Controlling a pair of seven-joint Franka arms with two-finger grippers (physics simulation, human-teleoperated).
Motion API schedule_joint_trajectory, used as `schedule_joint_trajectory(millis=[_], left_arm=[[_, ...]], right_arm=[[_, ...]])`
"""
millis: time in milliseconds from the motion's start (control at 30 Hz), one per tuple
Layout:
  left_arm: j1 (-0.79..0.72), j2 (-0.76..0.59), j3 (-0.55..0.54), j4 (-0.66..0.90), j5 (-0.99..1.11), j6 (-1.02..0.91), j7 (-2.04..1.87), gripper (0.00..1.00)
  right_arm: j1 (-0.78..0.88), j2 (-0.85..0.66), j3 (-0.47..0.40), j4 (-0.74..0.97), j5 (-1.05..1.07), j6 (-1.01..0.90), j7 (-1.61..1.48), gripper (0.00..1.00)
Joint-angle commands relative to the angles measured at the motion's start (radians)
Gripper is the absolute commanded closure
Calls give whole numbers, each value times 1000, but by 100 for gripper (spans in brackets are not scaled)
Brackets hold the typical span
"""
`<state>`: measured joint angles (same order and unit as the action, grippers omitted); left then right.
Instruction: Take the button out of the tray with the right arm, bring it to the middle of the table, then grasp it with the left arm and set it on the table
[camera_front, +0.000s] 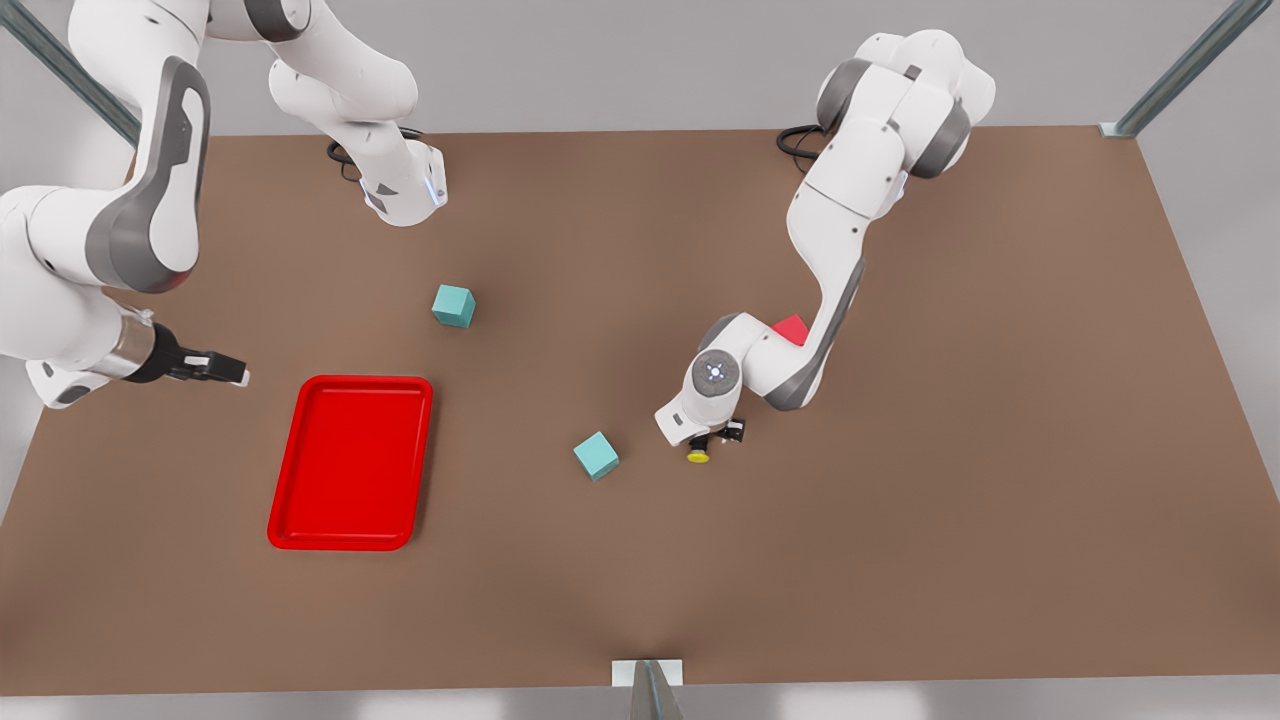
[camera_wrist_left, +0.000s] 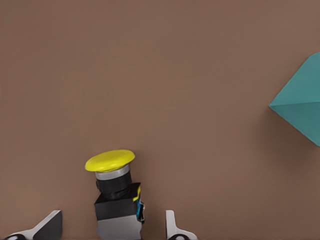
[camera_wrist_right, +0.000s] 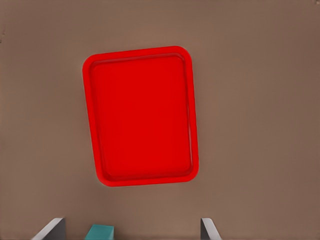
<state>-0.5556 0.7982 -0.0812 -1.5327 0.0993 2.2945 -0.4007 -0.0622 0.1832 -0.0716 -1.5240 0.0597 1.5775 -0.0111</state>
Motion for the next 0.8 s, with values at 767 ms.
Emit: schedule_joint_trajectory(millis=[767], left_arm=[[-7, 21, -2, 2, -6, 2, -165, 39]], right_arm=[[18, 10, 50, 42, -15, 118, -67, 0]])
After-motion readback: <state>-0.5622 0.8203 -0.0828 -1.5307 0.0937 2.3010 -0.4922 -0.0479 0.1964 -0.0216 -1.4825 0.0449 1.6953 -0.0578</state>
